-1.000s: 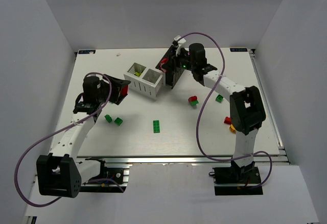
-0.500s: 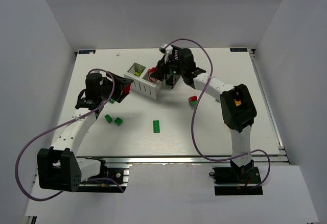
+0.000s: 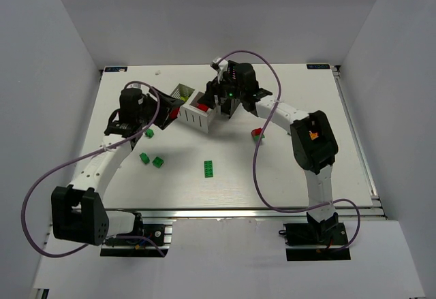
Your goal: Sort the legos into containers by color
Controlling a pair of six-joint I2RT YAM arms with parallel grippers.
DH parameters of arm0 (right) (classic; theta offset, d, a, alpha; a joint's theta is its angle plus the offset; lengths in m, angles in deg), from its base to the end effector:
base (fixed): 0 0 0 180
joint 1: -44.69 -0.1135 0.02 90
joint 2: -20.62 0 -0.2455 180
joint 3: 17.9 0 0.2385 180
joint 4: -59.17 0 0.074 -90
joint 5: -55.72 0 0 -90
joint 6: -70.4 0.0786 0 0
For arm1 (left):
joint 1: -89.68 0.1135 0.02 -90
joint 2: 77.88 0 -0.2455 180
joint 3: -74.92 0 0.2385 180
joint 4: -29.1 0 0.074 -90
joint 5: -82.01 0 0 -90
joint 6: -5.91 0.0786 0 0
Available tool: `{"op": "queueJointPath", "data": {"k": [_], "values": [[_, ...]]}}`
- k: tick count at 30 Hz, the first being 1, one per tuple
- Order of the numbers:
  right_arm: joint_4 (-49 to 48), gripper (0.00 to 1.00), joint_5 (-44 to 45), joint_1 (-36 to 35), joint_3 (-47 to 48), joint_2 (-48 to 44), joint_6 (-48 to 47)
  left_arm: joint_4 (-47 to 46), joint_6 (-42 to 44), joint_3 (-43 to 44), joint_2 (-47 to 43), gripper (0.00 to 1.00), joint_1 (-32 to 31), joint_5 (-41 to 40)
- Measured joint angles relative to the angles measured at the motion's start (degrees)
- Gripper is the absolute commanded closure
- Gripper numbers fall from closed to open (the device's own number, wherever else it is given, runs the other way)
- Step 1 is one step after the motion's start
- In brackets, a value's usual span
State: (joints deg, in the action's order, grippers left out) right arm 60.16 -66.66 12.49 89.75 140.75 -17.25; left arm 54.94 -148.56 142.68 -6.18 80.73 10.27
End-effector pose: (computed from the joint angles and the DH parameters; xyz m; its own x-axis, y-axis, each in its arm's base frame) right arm 0.4113 0.3088 0.2416 -0.2335 -0.1061 -0.9666 -0.8819 0.4418 0.1645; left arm 0.3023 -0.0725 0.2564 -0.5872 -0.7750 -0.2336 -0.2633 0.4558 -0.8503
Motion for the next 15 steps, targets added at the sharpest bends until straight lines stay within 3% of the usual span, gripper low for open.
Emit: {"op": "queueJointPath", "data": {"k": [2, 5, 15], "values": [[0.2, 0.22, -1.2, 0.3, 0.0, -0.1, -0.3, 0.3, 1.0, 2.2, 2.2, 1.0, -0.9, 0.0], [1.1, 0.17, -5.8, 1.5, 0.0, -1.2, -2.6, 0.9, 2.9, 5.5, 6.0, 0.95, -2.3, -0.1], [4.2, 0.19, -21.2, 15.4, -1.2, -12.0, -7.5, 7.1, 13.8, 21.2, 20.0, 0.84, -6.3, -3.2]]}}
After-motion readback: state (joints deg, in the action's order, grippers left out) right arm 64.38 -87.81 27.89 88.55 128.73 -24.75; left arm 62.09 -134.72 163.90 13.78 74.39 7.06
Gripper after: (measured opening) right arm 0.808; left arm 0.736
